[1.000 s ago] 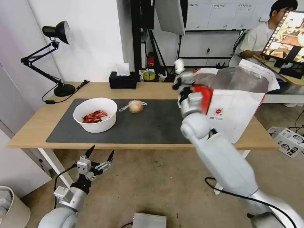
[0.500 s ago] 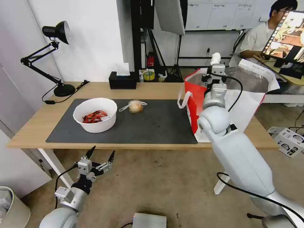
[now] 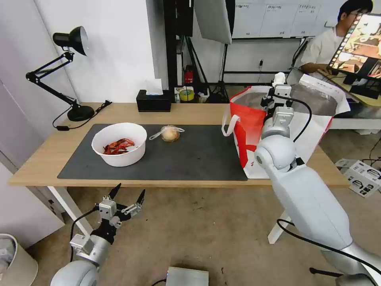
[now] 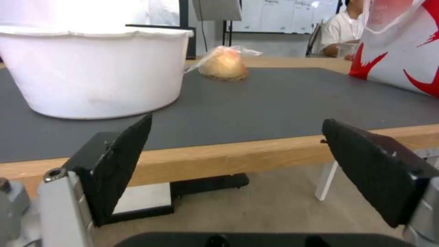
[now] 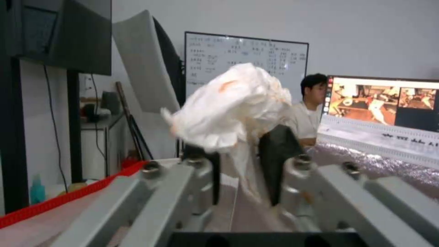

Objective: Pick up the trash from the table and place it into the takeout bag.

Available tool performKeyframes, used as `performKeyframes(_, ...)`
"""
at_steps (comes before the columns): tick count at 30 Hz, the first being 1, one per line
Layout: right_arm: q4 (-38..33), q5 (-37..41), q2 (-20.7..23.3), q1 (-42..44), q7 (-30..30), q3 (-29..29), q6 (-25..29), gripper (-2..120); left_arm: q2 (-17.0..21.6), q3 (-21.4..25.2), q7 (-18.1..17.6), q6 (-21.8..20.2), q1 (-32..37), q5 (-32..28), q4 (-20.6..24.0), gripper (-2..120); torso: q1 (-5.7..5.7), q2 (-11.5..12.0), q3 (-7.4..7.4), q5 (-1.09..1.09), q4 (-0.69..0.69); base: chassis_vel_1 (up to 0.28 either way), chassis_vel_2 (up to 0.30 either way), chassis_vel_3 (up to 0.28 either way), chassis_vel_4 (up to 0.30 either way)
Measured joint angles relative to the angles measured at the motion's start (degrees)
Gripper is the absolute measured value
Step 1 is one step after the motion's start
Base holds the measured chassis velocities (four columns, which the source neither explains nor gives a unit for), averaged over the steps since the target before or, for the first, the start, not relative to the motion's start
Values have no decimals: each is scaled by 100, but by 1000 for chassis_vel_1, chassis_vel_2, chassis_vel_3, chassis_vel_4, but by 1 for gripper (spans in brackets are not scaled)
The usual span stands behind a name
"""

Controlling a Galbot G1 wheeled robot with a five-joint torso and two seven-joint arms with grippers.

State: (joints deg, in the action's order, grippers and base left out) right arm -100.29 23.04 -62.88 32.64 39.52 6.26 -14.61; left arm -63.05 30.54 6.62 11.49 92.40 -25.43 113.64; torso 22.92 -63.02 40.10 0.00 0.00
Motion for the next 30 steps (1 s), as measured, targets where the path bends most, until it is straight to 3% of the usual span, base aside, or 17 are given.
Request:
performKeyframes(2,-27,17,6,21,5,2,-57,46,-41,-14,-3,-10,10,0,17,100,0,0,0,-1,0,0,0,0,0)
performKeyframes(3,-27,17,6,21,5,2,-57,46,-41,-14,-3,-10,10,0,17,100,0,0,0,-1,0,0,0,0,0)
performKeyframes(4,-31,19,17,21,4,2,-66,58,-39,-5,-4,-11,15,0,27,100,0,0,0,0,0,0,0,0,0)
performKeyframes(8,-41,25,28,21,2,2,-73,65,-25,11,-4,-11,16,0,34,100,0,0,0,0,0,0,0,0,0)
performKeyframes(10,-79,31,42,38,1,2,-97,80,-9,27,-6,-11,17,-5,43,100,0,0,0,0,0,0,0,0,0)
performKeyframes(15,-126,88,74,67,-38,14,-106,97,-5,31,-8,-12,18,-8,59,100,0,0,0,0,0,0,0,0,0)
performKeyframes(24,-205,306,89,51,-342,1,0,100,-8,43,-9,-13,16,-10,62,100,0,0,0,0,0,0,0,0,0)
performKeyframes(30,-520,1130,209,-3,-1598,-187,619,100,-10,61,-13,-13,1,-20,61,100,0,0,0,-1,1,0,0,0,0)
